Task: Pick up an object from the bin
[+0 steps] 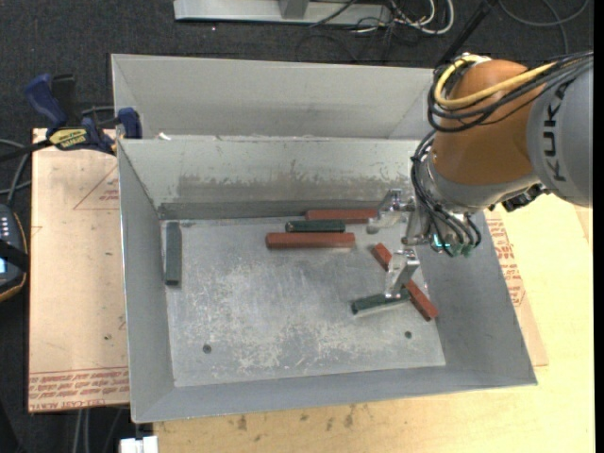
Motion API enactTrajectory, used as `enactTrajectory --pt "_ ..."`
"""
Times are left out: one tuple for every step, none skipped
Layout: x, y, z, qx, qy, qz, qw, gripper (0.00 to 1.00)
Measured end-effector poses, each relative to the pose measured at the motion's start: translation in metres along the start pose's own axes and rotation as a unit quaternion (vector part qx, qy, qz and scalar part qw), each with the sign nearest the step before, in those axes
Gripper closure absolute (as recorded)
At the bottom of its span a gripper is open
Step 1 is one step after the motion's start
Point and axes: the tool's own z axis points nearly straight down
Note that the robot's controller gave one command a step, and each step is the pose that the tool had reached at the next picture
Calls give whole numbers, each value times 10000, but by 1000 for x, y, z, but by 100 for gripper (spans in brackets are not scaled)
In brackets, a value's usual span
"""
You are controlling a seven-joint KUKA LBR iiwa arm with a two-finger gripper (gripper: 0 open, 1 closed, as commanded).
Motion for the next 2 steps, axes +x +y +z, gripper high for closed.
enactTrajectory --pt "-2 0 -4 4 -38 -6 10000 0" --pt "11 -5 28 7 -62 -461 9989 0"
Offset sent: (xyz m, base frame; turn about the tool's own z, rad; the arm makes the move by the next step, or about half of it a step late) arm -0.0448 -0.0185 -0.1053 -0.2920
